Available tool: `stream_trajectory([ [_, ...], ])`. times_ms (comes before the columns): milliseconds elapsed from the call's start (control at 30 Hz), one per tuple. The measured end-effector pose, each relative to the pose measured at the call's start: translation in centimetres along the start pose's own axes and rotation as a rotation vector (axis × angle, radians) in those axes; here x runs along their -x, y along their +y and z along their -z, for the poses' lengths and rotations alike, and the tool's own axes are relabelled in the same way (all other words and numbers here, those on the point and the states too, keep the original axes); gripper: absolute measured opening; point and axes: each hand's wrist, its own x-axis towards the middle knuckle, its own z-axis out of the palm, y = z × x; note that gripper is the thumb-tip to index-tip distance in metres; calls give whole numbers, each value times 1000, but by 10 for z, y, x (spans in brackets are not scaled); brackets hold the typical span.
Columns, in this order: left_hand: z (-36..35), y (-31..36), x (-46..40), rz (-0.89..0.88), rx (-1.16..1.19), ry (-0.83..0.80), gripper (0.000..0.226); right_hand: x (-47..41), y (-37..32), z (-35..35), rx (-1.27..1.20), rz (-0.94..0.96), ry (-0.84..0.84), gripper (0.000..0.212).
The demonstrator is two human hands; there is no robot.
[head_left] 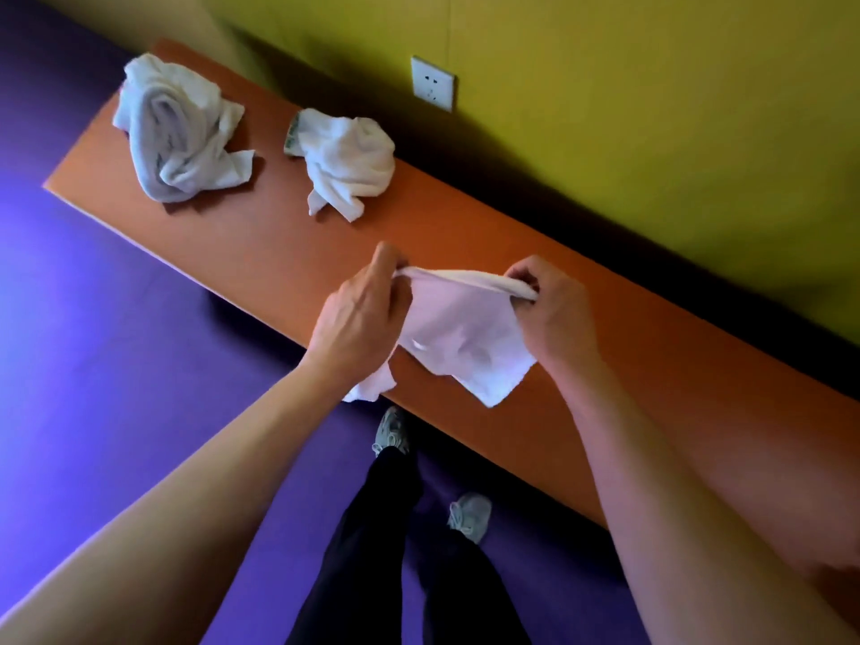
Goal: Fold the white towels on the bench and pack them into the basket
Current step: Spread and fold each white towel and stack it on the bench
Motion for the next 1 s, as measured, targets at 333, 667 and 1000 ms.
stream_trajectory([
  [333,75,102,37,-98,-1,213,15,70,-31,190,-518,-60,213,20],
  [667,88,148,61,-131,-47,22,51,129,-44,296,-326,98,-6,48],
  [1000,84,184,76,-135,-58,-307,56,161,-35,316,-482,-147,446,48],
])
